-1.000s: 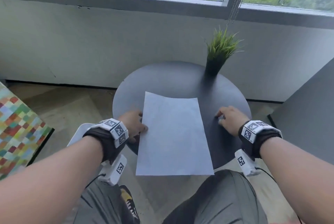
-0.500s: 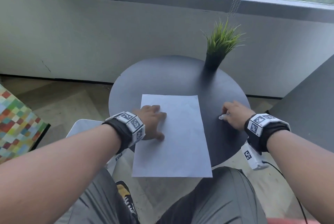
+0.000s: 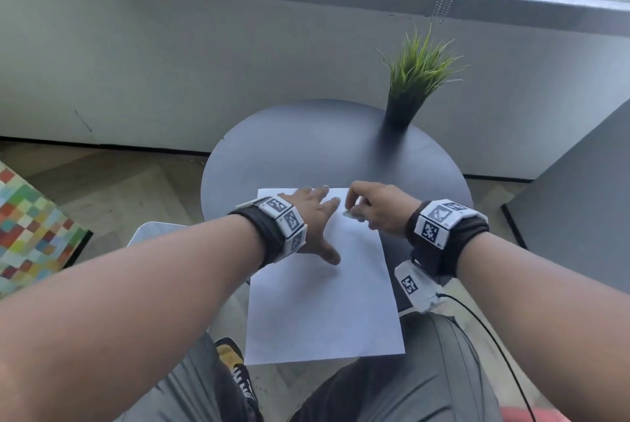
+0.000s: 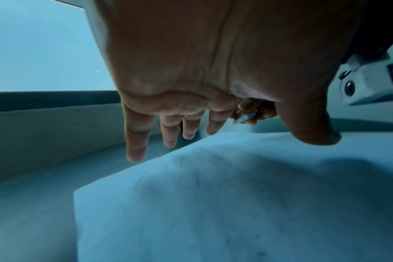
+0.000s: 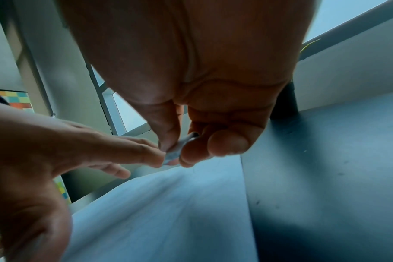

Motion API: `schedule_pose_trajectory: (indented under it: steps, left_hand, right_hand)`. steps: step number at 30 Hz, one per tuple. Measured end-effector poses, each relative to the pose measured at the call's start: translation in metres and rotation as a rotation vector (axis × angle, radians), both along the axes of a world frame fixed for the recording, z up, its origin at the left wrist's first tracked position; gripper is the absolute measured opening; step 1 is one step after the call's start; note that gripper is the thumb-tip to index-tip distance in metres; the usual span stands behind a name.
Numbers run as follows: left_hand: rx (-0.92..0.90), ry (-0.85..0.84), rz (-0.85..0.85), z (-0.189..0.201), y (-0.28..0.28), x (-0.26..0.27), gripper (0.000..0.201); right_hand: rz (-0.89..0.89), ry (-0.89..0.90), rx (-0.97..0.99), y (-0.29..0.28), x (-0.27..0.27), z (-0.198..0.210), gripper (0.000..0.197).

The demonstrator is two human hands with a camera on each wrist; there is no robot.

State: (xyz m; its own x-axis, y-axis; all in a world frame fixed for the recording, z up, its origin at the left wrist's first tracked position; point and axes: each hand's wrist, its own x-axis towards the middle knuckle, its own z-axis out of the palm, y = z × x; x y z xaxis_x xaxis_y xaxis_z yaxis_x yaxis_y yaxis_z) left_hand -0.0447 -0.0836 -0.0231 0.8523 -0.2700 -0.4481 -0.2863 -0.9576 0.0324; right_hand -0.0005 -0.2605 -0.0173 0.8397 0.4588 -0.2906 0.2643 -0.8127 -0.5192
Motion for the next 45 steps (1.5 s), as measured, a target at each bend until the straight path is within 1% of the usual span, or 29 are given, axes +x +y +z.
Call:
schedule_pose_trajectory:
  steps: [2, 5, 9, 11, 13, 14, 16, 18, 19, 22, 23, 24, 26, 27, 28, 29, 31, 32, 33, 34, 36, 37, 38, 41, 42, 43, 45]
  left_hand:
    - [0.001, 0.013, 0.001, -0.007, 0.002, -0.001, 0.122]
    - [0.015, 0.036, -0.013, -0.015, 0.009, -0.005, 0.132]
    - [0.034, 0.065, -0.065, -0.013, 0.017, -0.008, 0.134]
    - [0.047, 0.084, -0.074, -0.013, 0.018, -0.008, 0.136]
    - [0.050, 0.099, -0.068, -0.014, 0.017, -0.009, 0.138]
    - [0.047, 0.103, -0.063, -0.014, 0.017, -0.009, 0.139]
    - [0.042, 0.117, -0.057, -0.016, 0.018, -0.008, 0.141]
    - [0.048, 0.127, -0.062, -0.017, 0.019, -0.007, 0.143]
    - [0.047, 0.129, -0.061, -0.017, 0.019, -0.008, 0.143]
    - [0.044, 0.127, -0.065, -0.015, 0.018, -0.010, 0.141]
    - [0.044, 0.126, -0.069, -0.014, 0.018, -0.010, 0.141]
    - [0.042, 0.130, -0.071, -0.013, 0.019, -0.011, 0.142]
    - [0.048, 0.140, -0.077, -0.013, 0.021, -0.010, 0.143]
    - [0.057, 0.142, -0.084, -0.014, 0.022, -0.010, 0.144]
    - [0.061, 0.142, -0.088, -0.014, 0.023, -0.011, 0.144]
    - [0.060, 0.139, -0.087, -0.014, 0.023, -0.012, 0.143]
    - [0.056, 0.131, -0.086, -0.014, 0.022, -0.013, 0.142]
    - [0.055, 0.132, -0.087, -0.014, 0.022, -0.013, 0.142]
    - [0.053, 0.136, -0.085, -0.012, 0.021, -0.013, 0.142]
    - [0.051, 0.144, -0.083, -0.011, 0.021, -0.013, 0.142]
    - [0.058, 0.159, -0.081, -0.009, 0.020, -0.013, 0.142]
    - [0.064, 0.158, -0.082, -0.008, 0.019, -0.013, 0.142]
    - [0.067, 0.154, -0.082, -0.008, 0.019, -0.013, 0.142]
    - [0.062, 0.150, -0.075, -0.010, 0.019, -0.014, 0.141]
    - [0.060, 0.152, -0.072, -0.010, 0.020, -0.014, 0.141]
    - [0.058, 0.154, -0.072, -0.010, 0.020, -0.014, 0.141]
    - [0.061, 0.152, -0.075, -0.010, 0.019, -0.015, 0.142]
  right_hand:
    - [0.006, -0.029, -0.060, 0.008, 0.000, -0.006, 0.008]
    - [0.072, -0.095, -0.198, 0.013, -0.004, -0.011, 0.018]
    - [0.203, -0.133, -0.294, 0.013, -0.014, -0.015, 0.021]
    - [0.208, -0.150, -0.320, 0.011, -0.016, -0.016, 0.020]
    - [0.191, -0.185, -0.319, 0.011, -0.022, -0.017, 0.019]
    - [0.213, -0.196, -0.296, 0.014, -0.029, -0.017, 0.018]
    - [0.353, -0.168, -0.231, 0.023, -0.050, -0.020, 0.018]
    - [0.498, -0.134, -0.208, 0.026, -0.063, -0.021, 0.017]
    - [0.496, -0.149, -0.211, 0.024, -0.059, -0.020, 0.019]
    - [0.284, -0.269, -0.278, 0.014, -0.032, -0.018, 0.024]
    - [0.261, -0.295, -0.302, 0.014, -0.029, -0.019, 0.024]
    - [0.299, -0.296, -0.312, 0.018, -0.033, -0.020, 0.023]
    - [0.488, -0.247, -0.295, 0.028, -0.051, -0.025, 0.023]
    - [0.554, -0.216, -0.274, 0.028, -0.058, -0.027, 0.021]
    - [0.556, -0.198, -0.264, 0.026, -0.056, -0.024, 0.019]
    - [0.498, -0.202, -0.261, 0.023, -0.047, -0.022, 0.020]
    - [0.332, -0.277, -0.294, 0.014, -0.027, -0.020, 0.021]
    - [0.291, -0.300, -0.308, 0.013, -0.024, -0.021, 0.022]
    - [0.301, -0.306, -0.300, 0.016, -0.029, -0.022, 0.022]
    - [0.356, -0.298, -0.278, 0.022, -0.038, -0.024, 0.021]
    - [0.527, -0.210, -0.226, 0.029, -0.064, -0.027, 0.014]
    - [0.554, -0.178, -0.223, 0.026, -0.066, -0.026, 0.013]
    - [0.520, -0.179, -0.231, 0.022, -0.058, -0.024, 0.014]
    - [0.266, -0.310, -0.315, 0.005, -0.025, -0.021, 0.017]
    - [0.254, -0.325, -0.327, 0.004, -0.025, -0.023, 0.016]
    - [0.308, -0.323, -0.316, 0.007, -0.034, -0.024, 0.015]
    - [0.543, -0.236, -0.250, 0.016, -0.066, -0.027, 0.018]
